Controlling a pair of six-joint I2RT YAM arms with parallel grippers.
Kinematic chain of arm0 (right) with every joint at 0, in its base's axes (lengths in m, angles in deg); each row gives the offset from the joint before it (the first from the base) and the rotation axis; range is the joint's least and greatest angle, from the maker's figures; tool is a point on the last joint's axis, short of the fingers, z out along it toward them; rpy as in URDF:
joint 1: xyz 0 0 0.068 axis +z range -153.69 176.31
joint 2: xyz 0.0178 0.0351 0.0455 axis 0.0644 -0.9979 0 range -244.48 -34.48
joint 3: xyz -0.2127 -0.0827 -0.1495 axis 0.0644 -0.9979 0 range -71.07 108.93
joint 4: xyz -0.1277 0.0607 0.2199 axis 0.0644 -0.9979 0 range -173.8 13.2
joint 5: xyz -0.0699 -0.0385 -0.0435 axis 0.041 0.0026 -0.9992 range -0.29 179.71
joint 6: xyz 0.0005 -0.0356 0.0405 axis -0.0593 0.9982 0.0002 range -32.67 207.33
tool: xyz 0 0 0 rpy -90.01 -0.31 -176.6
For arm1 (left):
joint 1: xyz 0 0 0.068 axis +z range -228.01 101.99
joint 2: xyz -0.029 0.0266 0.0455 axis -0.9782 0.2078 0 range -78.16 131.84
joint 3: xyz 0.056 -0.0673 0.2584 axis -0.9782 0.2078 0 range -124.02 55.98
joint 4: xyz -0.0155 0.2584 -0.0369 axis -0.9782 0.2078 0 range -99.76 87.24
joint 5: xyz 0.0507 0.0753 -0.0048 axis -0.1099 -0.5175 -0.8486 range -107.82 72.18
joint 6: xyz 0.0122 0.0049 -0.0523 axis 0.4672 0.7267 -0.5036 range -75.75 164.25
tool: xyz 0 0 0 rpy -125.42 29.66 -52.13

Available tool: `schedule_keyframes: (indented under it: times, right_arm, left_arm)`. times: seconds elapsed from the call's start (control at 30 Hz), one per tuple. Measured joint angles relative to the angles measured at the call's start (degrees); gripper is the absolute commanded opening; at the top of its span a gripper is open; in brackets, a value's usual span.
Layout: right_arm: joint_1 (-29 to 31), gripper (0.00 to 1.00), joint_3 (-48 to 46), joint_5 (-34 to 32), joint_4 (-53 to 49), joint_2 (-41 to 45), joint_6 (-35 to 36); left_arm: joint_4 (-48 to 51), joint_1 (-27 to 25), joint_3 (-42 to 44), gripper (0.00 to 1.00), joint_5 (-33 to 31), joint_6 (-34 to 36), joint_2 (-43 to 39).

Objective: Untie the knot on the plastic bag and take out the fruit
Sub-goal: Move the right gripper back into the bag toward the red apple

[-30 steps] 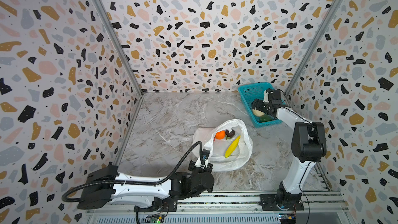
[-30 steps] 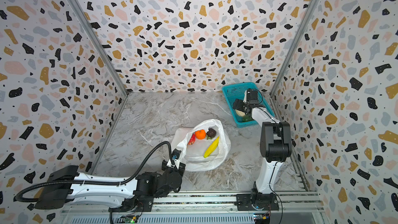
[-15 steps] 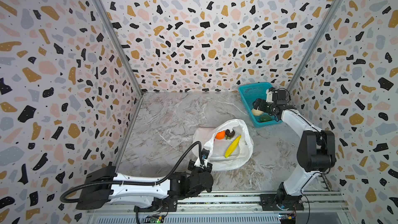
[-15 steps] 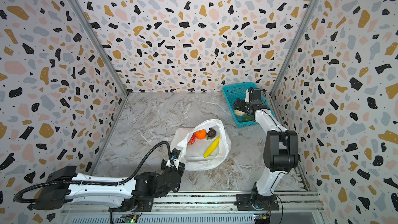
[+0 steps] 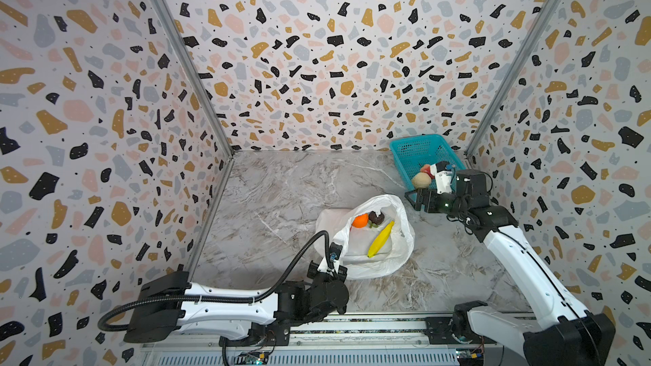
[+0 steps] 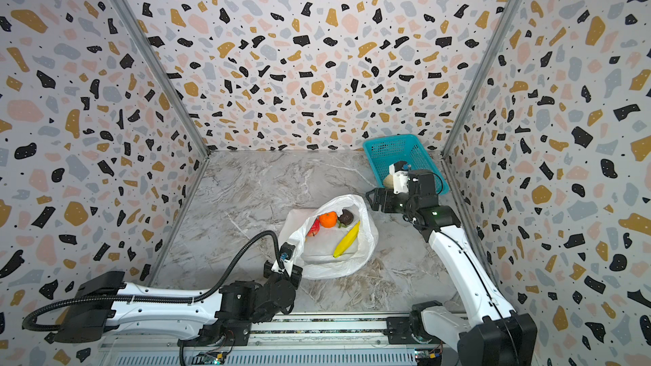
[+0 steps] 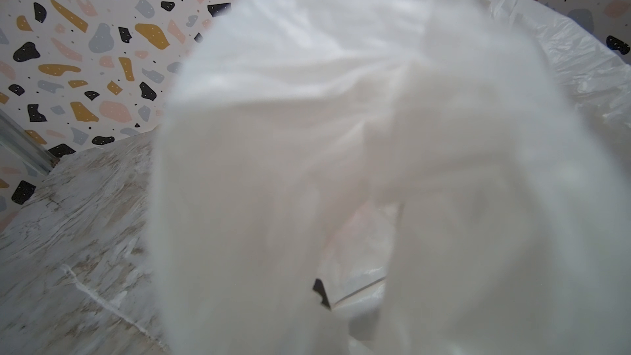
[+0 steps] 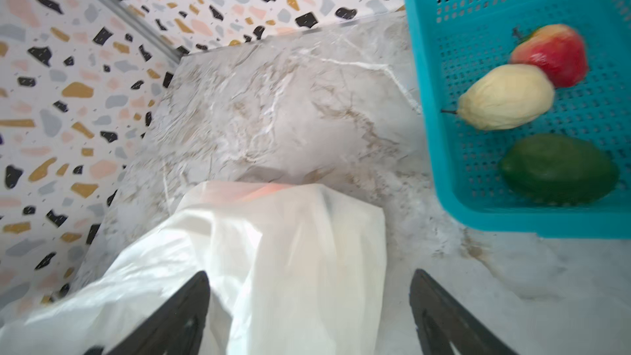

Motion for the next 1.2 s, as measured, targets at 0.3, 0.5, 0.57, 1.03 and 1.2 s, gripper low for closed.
schedule_keyframes:
  times: [0.3, 0.5, 0.57, 1.03, 1.2]
  right_arm:
    - [21.9, 0.92, -1.2, -3.5, -3.0, 5.7, -3.3]
    - [33.9, 0.90, -6.7, -9.3, -1.3, 4.6, -5.7]
    - [36.3, 0.90, -8.4, -11.3, -0.5, 3.6, -5.8]
    - [41.1, 0.82, -16.9, -20.9, 9.6, -4.4, -1.9]
    - [41.2, 0.82, -17.6, -22.2, 13.0, -8.3, -0.6]
  left_arm:
    - [0.0, 0.0, 0.0, 0.00, 0.2, 0.0, 0.1]
    - [0.3, 0.0, -0.1, 0.00, 0.1, 0.0, 0.2]
    - [0.4, 0.0, -0.1, 0.00, 0.1, 0.0, 0.2]
    - [0.6, 0.0, -1.4, 0.00, -0.1, 0.0, 1.6]
    - [0.7, 0.0, -1.4, 0.00, -0.1, 0.1, 1.9]
